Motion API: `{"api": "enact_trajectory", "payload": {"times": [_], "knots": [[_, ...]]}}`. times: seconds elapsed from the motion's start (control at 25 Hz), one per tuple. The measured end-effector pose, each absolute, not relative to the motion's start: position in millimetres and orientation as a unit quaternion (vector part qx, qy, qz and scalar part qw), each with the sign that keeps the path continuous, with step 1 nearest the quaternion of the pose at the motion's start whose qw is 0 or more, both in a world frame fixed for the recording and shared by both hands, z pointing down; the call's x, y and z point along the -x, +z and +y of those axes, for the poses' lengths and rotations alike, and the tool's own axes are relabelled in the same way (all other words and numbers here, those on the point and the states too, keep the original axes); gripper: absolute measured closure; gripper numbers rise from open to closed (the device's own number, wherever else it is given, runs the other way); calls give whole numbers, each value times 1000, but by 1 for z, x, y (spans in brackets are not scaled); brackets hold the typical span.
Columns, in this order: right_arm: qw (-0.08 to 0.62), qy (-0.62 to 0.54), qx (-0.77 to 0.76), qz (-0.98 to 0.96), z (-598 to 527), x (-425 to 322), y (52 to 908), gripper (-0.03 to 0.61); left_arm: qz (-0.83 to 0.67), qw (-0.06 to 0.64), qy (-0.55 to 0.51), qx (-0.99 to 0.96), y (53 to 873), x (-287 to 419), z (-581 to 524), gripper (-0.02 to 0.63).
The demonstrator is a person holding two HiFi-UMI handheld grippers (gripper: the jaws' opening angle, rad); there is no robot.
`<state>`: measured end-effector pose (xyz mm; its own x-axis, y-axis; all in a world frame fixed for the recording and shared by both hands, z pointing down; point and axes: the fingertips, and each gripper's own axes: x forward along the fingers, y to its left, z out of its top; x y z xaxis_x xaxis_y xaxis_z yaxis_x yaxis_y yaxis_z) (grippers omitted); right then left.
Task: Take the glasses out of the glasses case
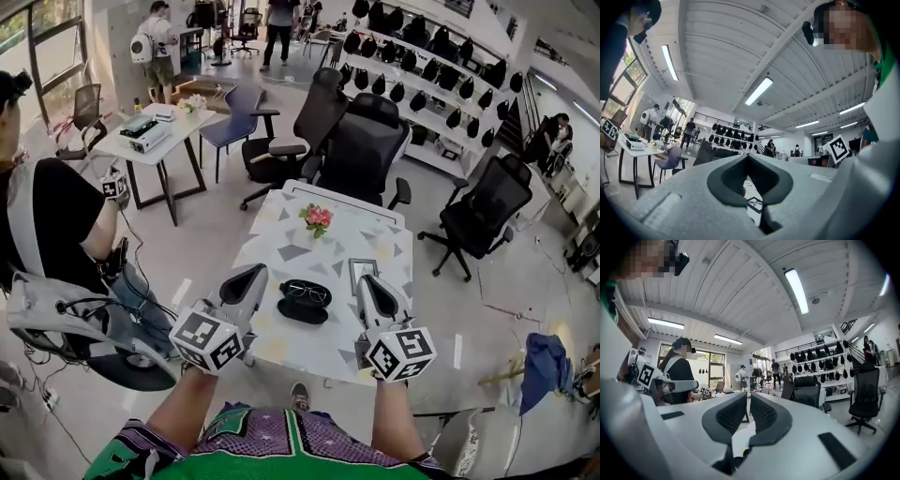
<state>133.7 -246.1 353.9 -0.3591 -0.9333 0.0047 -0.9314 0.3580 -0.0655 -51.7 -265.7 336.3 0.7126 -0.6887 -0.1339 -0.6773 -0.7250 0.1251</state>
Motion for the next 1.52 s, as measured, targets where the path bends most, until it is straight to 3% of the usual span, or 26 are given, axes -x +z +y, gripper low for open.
{"api": "enact_trajectory", "payload": {"times": [0.2, 1.04, 1.52], "knots": [[-4, -35, 545, 838, -271, -138, 369, 502, -380, 23, -86, -921, 332, 40, -280, 597], [-185, -134, 466, 855, -337, -130, 544, 503, -417, 42, -59, -906, 381, 19, -314, 598], [-252, -168, 407, 862, -364, -125, 630, 503, -464, 49, -38, -884, 395, 22, -323, 598]]}}
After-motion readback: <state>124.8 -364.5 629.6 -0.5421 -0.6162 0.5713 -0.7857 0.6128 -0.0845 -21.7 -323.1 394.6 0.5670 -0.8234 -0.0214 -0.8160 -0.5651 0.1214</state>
